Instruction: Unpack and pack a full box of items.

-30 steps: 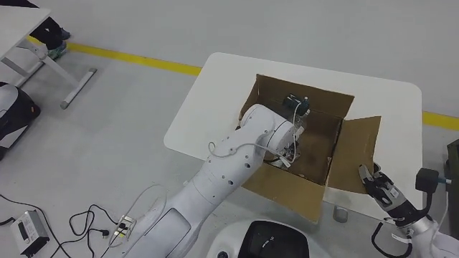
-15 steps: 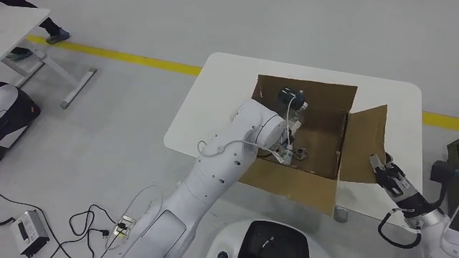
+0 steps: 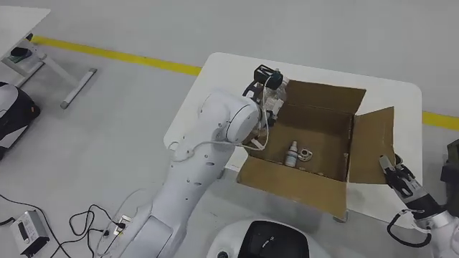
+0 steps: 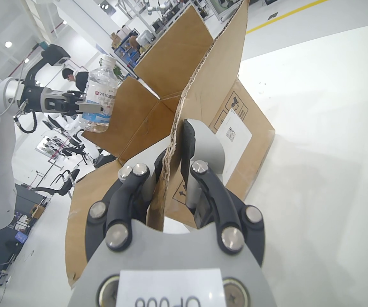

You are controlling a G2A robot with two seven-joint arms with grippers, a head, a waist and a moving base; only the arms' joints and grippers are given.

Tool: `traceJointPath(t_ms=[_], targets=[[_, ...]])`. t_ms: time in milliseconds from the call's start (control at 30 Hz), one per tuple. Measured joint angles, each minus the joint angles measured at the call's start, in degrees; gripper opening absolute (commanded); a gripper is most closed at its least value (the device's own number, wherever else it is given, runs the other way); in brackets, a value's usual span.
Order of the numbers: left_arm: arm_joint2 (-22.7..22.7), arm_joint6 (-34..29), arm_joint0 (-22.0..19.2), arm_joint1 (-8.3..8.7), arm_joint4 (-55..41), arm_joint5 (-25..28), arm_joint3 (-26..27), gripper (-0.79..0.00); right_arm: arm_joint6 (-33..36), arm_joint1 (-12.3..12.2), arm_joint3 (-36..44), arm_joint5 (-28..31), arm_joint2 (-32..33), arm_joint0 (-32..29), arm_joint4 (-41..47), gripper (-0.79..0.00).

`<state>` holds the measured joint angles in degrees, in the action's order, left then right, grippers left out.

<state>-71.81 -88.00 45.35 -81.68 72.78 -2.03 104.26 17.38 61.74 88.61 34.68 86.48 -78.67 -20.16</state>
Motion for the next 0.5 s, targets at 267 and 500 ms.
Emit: traceJointPath(t_ms=[267, 500], targets=[[-4.86, 0.0, 3.28, 2.7, 2.56, -0.31, 6.3, -0.785, 0.16, -0.17, 0.29, 0.03, 1.18, -0.28, 0.36, -0.785], [-7.02, 0.0, 4.72, 4.47, 8.78, -1.97, 2.77, -0.785, -0.14, -0.24, 0.67, -0.18, 1.74, -0.64, 0.2, -0.785]])
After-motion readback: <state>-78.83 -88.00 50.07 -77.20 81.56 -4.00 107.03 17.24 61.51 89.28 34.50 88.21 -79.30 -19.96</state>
